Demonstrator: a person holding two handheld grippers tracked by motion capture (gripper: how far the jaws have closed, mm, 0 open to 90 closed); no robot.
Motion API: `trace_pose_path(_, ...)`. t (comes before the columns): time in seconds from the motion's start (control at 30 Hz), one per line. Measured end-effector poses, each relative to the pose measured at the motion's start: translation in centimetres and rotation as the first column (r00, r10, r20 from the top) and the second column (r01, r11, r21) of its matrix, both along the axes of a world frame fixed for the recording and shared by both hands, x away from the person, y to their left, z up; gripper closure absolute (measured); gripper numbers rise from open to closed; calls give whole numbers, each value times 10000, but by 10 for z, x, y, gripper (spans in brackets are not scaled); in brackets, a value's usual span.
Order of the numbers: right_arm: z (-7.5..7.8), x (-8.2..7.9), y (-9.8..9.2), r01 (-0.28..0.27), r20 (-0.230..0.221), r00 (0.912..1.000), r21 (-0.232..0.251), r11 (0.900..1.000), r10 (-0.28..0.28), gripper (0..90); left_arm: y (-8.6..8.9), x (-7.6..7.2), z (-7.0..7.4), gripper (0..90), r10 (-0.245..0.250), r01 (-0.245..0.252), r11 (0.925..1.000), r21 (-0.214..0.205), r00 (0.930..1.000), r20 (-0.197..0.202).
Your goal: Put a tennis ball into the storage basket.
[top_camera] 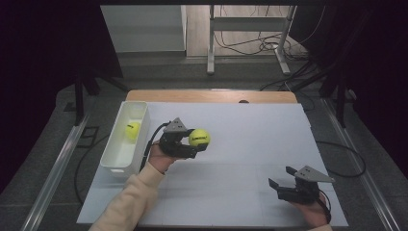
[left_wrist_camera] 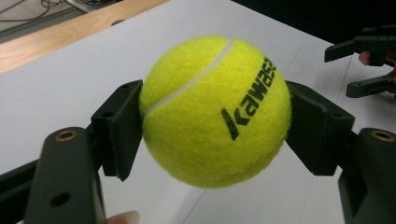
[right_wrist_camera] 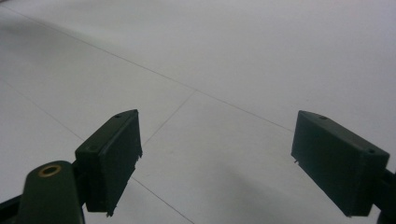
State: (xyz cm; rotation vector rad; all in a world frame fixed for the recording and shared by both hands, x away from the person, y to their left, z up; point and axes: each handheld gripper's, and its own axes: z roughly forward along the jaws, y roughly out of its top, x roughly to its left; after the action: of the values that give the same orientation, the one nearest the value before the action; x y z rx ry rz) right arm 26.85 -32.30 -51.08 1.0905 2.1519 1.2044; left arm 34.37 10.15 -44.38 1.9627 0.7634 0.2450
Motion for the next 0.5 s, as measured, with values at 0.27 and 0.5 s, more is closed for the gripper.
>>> trace_pose_path(0.27, 0, 0, 0, -3, -1, 10000, 3, 10000, 3, 165, 11, -2, 7, 267, 210, -208, 9996, -196, 9997, 114)
trace_pose_path(0.5, 0, 0, 0, -2, 1, 10000, 7, 10000, 2, 165, 18, -3, 12, 267, 288, -284, 9991, -311, 9995, 134)
